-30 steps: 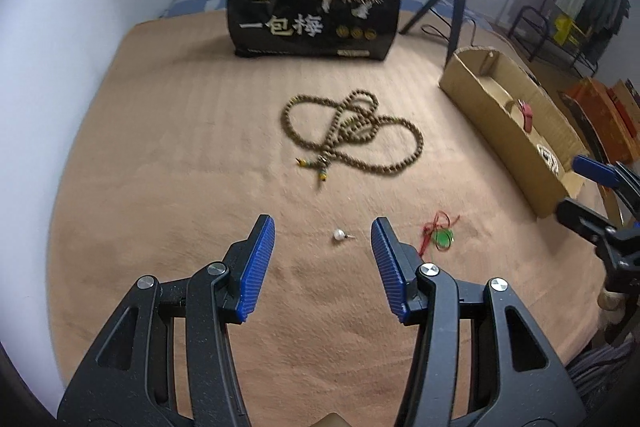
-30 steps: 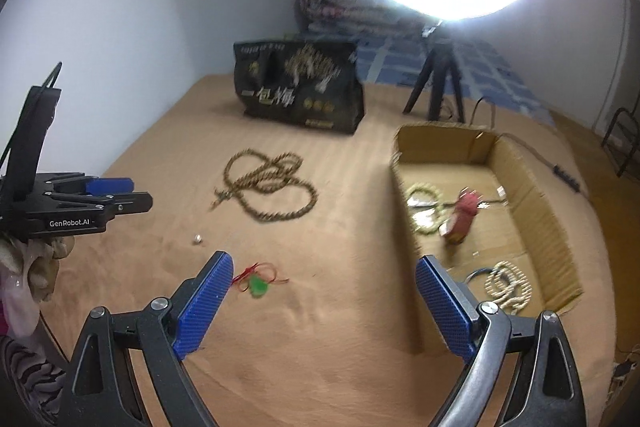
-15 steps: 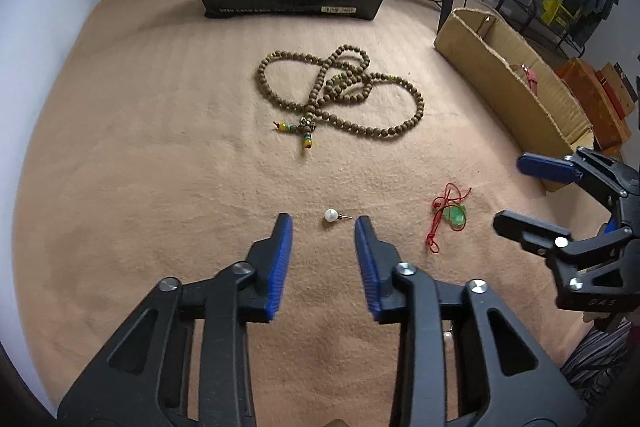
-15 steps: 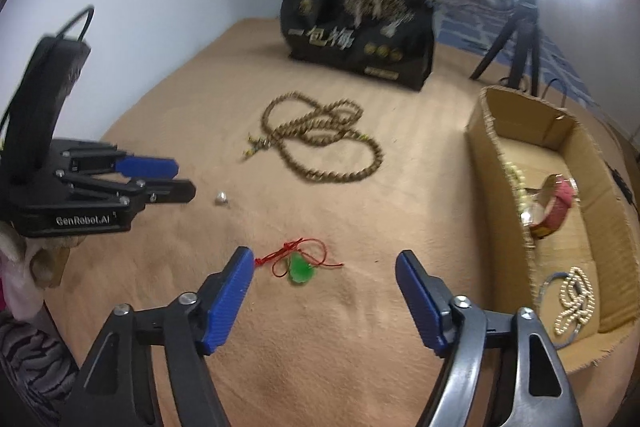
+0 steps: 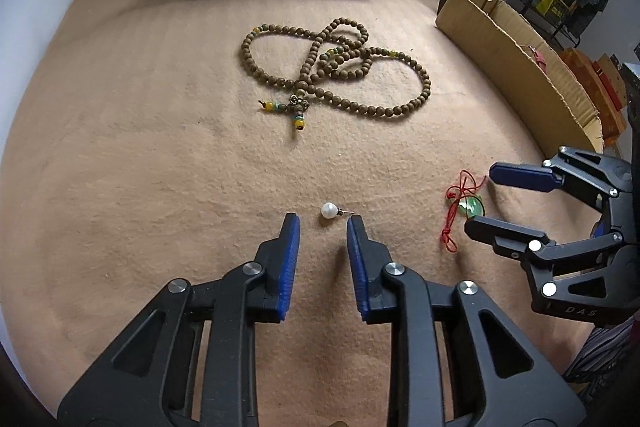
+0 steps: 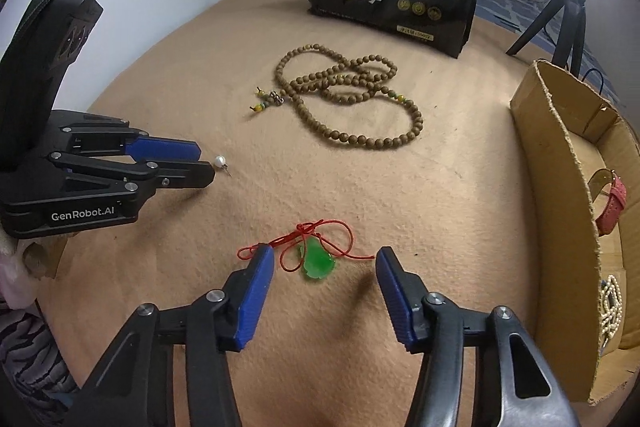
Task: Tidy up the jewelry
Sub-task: 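Close the left tool on the pearl earring while the right tool reaches the jade pendant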
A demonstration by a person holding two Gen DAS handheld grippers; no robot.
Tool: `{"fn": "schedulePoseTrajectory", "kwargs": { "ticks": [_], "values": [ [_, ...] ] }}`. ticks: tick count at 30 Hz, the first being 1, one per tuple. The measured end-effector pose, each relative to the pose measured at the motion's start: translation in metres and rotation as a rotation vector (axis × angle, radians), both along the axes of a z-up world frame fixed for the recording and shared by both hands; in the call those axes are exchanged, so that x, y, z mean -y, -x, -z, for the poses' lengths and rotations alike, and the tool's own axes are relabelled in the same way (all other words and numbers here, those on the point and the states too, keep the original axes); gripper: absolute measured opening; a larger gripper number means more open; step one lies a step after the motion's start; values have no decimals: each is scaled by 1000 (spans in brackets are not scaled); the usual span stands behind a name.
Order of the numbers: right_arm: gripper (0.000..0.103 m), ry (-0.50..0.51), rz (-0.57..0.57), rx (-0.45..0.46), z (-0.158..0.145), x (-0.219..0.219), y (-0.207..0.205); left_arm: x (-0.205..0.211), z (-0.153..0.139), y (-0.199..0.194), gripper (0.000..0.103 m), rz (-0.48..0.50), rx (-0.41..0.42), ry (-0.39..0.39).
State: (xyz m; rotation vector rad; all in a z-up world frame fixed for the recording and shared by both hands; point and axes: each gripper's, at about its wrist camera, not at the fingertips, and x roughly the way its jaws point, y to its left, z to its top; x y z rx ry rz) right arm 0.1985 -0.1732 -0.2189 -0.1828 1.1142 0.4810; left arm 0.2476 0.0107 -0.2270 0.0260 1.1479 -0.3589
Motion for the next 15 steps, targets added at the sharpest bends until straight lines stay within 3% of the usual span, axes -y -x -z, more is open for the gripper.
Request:
{"fn": "schedulePoseTrajectory", "kwargs": {
  "ticks": [8,13,15],
  "values": [
    [47,-15,26,-19,5,3,-5,7,5,-4,24,8,0,-5],
    [44,-13,26,-16,7,0,-9,9,8,-5,14,9,4,-18],
    [37,-10,19,-18,8,-2,-9,9,9,-5,11,8,7,-24]
  ]
}}
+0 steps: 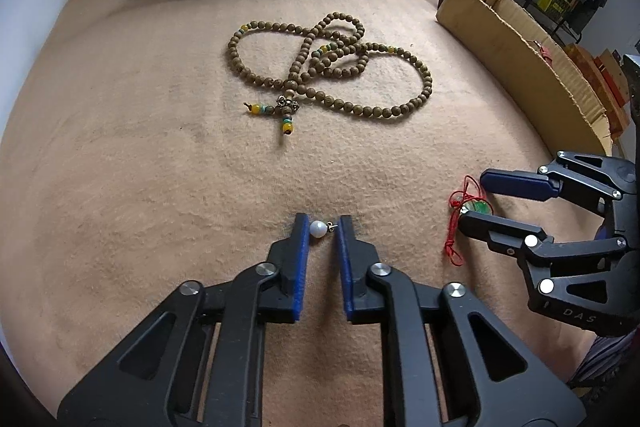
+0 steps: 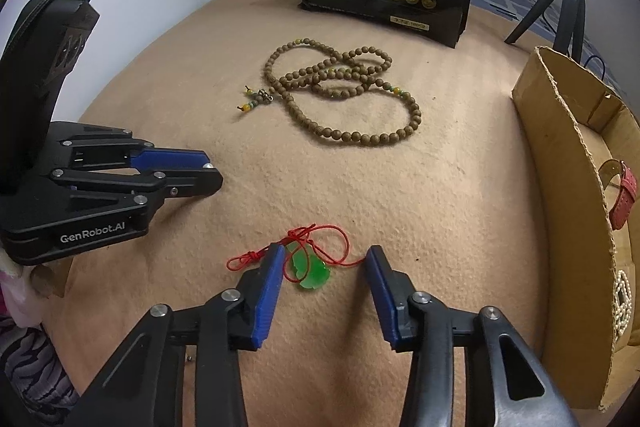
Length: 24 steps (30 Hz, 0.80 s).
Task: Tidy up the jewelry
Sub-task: 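Close the left tool on the pearl earring while the right tool reaches the jade pendant, then carry the pearl earring with the left tool while the right tool carries the jade pendant to the box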
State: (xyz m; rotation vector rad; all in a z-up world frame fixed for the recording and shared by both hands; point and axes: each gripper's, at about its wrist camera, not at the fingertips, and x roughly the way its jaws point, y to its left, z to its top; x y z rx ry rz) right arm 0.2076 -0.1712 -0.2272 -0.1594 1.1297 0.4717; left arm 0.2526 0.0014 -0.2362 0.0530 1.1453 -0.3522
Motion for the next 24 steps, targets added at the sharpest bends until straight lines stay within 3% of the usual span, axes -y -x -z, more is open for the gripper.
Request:
{"fn": "schedulePoseTrajectory", "kwargs": {
  "ticks": [6,14,24],
  "values": [
    [18,27,-32,7,2,-6,5,3,0,3,9,13,24,-22],
    [17,7,-14,21,-8,-1,9,1,-5,9,9,9,39,-35],
    [17,-47,22,94,-46,23,13,2,-31,14,9,3,99,-23]
  ]
}}
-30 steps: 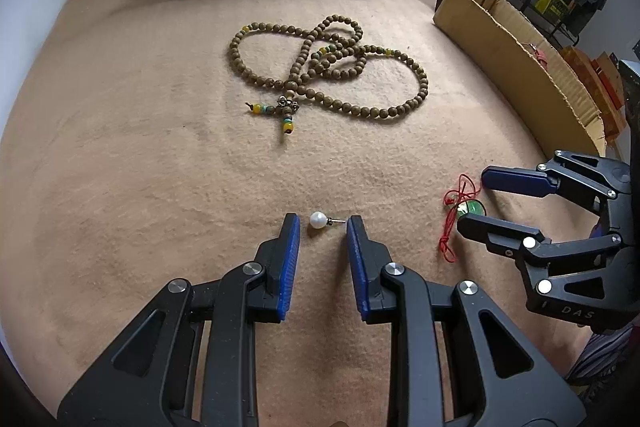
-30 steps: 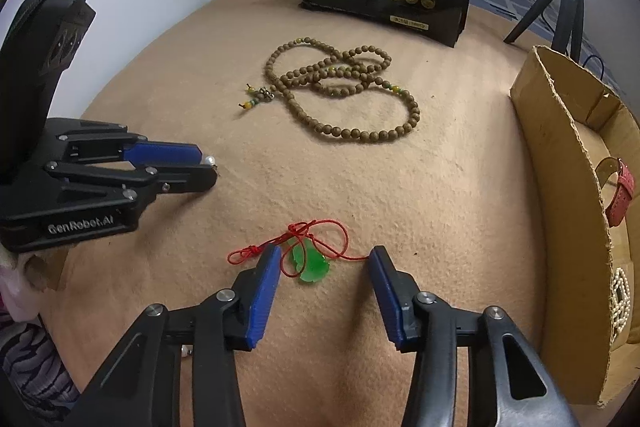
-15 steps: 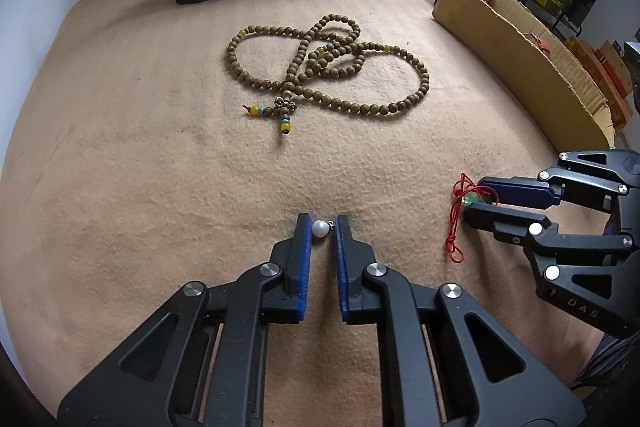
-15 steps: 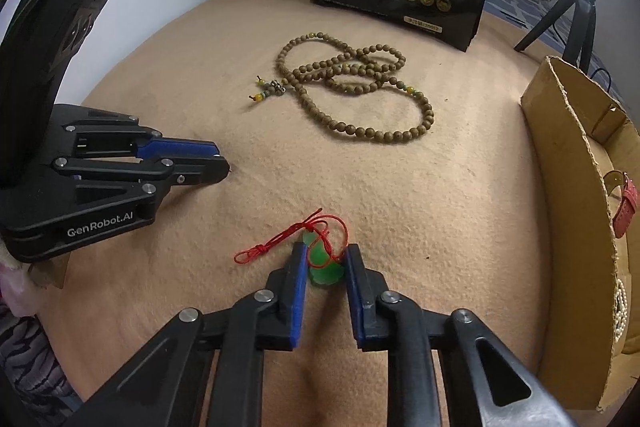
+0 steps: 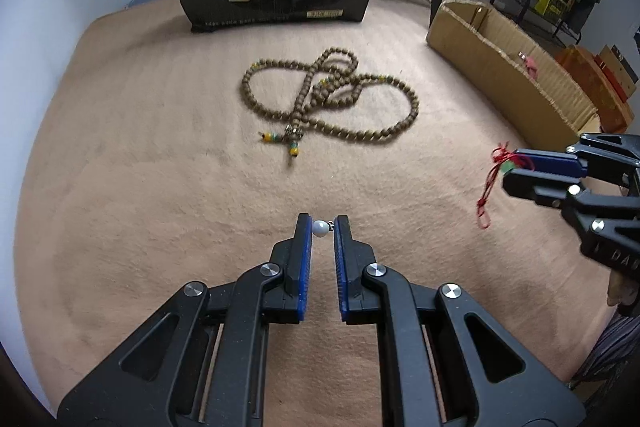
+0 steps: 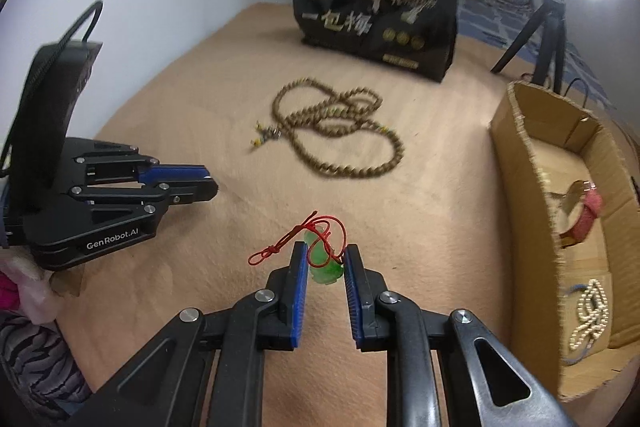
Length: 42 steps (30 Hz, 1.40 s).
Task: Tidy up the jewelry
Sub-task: 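Carry the pearl earring with the left tool while the right tool carries the jade pendant to the box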
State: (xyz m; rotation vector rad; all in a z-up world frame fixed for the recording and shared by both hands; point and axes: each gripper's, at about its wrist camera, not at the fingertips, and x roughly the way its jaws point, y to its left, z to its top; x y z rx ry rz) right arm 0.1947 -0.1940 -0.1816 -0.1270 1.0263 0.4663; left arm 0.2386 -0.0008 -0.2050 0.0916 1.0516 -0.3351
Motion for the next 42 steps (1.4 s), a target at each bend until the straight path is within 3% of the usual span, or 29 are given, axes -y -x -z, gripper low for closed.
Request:
{"fn": "schedulePoseTrajectory", "kwargs": {
  "ticks": [11,21,31,42],
  "values": [
    [17,-38,145,89,-46,77,8,29,-51,1,9,17,108,70],
    [17,-59,317,160,-77,161,2,95,-93,0,9,98,170,140],
    [17,-48,404,176,-77,209,-17,161,-101,-4,9,143,180,168],
    [17,-22,426,141,-54,231,-38,216,-81,-9,9,162,147,178]
  ]
}}
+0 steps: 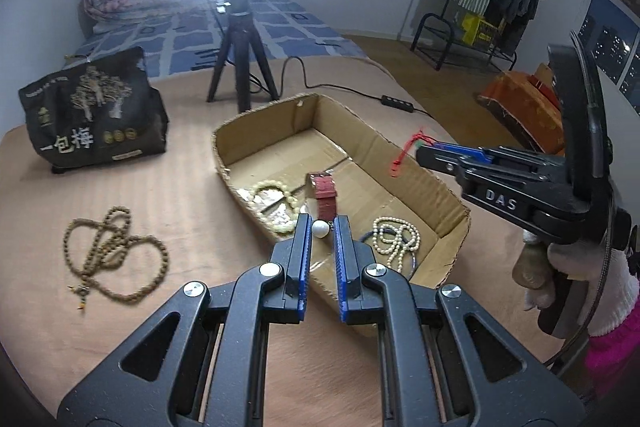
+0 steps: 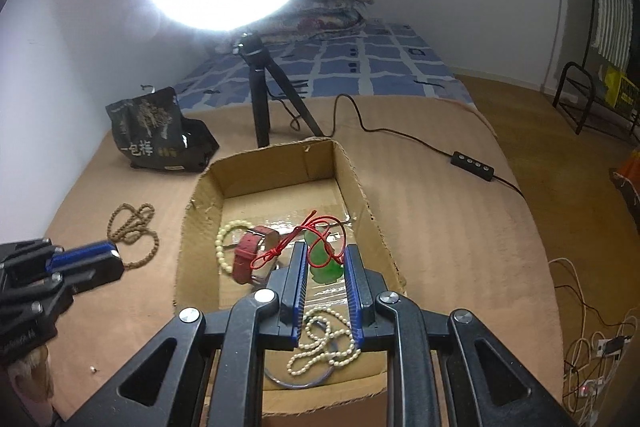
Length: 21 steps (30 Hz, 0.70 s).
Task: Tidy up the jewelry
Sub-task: 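Carry the pearl earring with the left tool while the right tool carries the jade pendant to the box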
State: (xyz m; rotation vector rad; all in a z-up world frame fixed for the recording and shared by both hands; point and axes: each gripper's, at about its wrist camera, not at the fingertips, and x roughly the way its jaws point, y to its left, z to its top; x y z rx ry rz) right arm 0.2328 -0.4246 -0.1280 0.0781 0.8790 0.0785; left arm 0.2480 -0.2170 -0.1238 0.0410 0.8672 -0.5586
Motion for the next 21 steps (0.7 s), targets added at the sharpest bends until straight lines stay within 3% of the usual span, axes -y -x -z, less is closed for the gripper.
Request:
{"fn": "schedulePoseTrajectory", "kwargs": {
  "ticks": [9,21],
  "values": [
    [17,-12,6,-29,13,4,-7,19,18,-5,9,4,-43,-7],
    [17,-32,1,-32,16,4,-8,27,17,-5,9,9,-33,-4]
  ]
}}
